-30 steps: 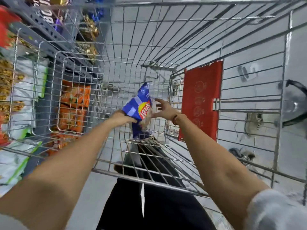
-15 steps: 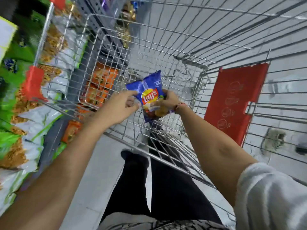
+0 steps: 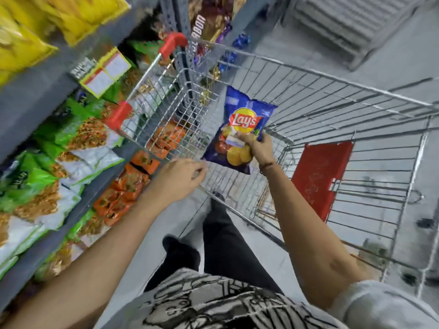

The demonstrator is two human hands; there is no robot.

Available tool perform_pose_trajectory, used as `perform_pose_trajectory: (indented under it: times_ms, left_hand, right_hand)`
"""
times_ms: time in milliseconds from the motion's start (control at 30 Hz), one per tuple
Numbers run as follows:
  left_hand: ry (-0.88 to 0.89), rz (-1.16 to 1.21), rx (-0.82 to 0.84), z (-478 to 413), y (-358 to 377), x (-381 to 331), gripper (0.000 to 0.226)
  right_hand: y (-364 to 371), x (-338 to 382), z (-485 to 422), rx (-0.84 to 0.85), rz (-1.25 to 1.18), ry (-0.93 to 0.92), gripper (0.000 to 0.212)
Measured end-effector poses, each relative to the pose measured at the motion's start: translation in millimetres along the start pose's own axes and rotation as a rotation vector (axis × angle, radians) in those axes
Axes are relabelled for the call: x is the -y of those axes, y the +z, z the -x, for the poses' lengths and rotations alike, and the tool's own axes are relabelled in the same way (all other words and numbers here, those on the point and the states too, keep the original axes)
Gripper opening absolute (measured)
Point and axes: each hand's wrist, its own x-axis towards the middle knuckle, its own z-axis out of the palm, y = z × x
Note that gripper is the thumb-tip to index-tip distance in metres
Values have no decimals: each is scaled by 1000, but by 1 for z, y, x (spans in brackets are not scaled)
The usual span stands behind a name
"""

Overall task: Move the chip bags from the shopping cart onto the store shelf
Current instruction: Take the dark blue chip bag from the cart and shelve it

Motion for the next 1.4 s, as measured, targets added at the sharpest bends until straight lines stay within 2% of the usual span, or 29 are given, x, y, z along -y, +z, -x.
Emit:
perform_pose_trajectory:
  times_ms: [67, 200, 300, 367, 500, 600, 700, 833, 967, 1133, 1233, 1400]
  left_hand:
    - [-8, -20, -32, 4, 1, -2, 39]
    - [-11, -36, -58, 10, -2, -8, 35]
    - [-22, 48, -33, 16, -17, -12, 32]
    - [-1, 91, -94, 23, -30, -8, 32]
    - [5, 71, -295, 51, -73, 1, 40]
    - [11, 9, -539, 87, -125, 3, 41]
    - [72, -58, -855, 137, -186, 5, 36]
    - [29, -182, -1156, 215, -258, 11, 29]
    - [-91, -375, -1371, 289, -307, 20, 24]
    - [-395, -490, -1441, 360, -339, 44, 34]
    - [-535, -506, -1389, 392, -350, 63, 45]
    - [-709, -512, -1345, 438, -357, 89, 64]
  right_hand:
    - [5, 29, 17, -33, -52, -112, 29]
    - [17, 84, 57, -74, -189, -260, 34]
    - [31, 124, 90, -86, -229, -359, 44]
    - [42, 150, 111, -51, -255, -410, 33]
    - [68, 200, 157, 30, -286, -499, 19]
    - [89, 235, 191, 94, -302, -543, 10]
    - [117, 268, 225, 194, -358, -610, 22]
    - [163, 310, 268, 390, -462, -649, 45]
    - [217, 346, 311, 576, -465, -738, 18]
    - [289, 372, 359, 790, -469, -762, 18]
    - [329, 379, 386, 907, -459, -753, 18]
    - [390, 386, 426, 1031, -362, -760, 30]
